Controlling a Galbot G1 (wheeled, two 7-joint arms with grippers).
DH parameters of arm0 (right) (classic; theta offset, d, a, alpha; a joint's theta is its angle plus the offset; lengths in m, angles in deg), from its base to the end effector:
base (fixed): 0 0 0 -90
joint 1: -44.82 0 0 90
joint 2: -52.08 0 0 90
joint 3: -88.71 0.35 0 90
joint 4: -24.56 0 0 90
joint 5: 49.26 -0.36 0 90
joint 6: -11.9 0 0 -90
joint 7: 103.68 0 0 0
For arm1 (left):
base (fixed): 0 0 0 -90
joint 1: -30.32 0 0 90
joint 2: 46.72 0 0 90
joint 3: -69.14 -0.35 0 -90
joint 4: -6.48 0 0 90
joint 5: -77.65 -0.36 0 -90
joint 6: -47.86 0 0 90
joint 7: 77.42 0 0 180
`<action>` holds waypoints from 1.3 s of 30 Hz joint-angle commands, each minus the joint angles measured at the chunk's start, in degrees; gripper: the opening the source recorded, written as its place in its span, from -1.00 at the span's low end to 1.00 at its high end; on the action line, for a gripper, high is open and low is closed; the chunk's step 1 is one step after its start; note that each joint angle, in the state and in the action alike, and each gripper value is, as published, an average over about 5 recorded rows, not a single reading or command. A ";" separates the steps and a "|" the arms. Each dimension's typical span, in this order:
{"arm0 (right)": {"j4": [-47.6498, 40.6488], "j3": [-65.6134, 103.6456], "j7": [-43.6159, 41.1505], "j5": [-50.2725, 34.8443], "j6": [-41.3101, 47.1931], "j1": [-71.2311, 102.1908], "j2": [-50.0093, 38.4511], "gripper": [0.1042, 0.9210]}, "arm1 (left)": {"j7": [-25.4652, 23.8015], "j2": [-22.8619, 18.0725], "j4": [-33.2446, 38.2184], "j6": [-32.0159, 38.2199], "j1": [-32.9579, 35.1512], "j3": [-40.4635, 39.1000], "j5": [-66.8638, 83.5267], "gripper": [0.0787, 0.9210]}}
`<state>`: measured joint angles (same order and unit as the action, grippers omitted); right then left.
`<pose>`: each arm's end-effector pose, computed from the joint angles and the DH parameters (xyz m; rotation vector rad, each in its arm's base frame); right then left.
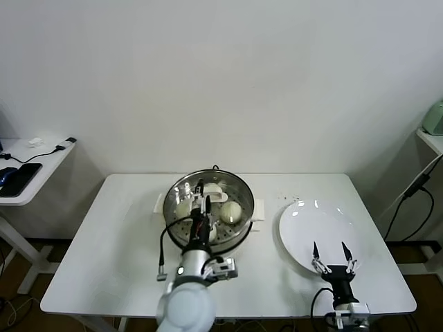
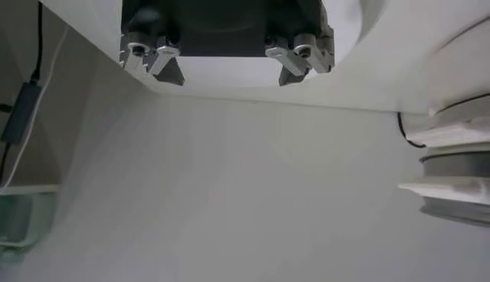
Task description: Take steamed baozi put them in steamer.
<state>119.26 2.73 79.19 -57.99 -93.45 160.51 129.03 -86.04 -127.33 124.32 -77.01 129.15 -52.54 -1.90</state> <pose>0.1896 -0.0969 -0.4314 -0.1110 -3.0520 0.1439 0.2360 -0.1353 -0.2459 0.0133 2.4733 1.9177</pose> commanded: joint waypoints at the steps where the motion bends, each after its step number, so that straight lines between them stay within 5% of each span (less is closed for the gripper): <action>1: 0.99 -1.17 1.11 -1.58 -0.25 0.12 0.06 0.76 | 11.63 2.39 9.66 9.04 6.35 13.58 37.95 0.51; 7: 1.68 -1.19 0.53 -1.83 -2.96 0.79 -0.21 0.76 | 14.35 3.57 7.04 18.90 9.49 39.88 84.50 0.75; 11: 1.66 -0.93 0.08 -1.94 -2.94 1.10 -0.38 0.76 | 12.75 8.39 -0.17 26.94 13.04 48.89 101.53 0.77; 15: 1.51 -0.89 0.09 -2.33 -3.35 1.27 -0.35 0.76 | 11.93 10.84 -7.93 34.54 15.26 47.83 105.26 0.77; 23: 1.13 -1.02 0.11 -2.63 -3.45 1.50 -0.01 0.76 | 9.50 9.47 -18.62 44.13 15.35 41.52 101.65 0.77; 39: 0.61 -1.12 -0.06 -3.69 -2.60 2.21 -0.02 0.76 | 7.82 8.10 -19.83 46.41 16.75 40.09 100.16 0.77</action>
<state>119.99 1.62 79.27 -61.14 -95.86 162.48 128.96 -77.67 -119.31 108.01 -35.19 144.66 -13.36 92.88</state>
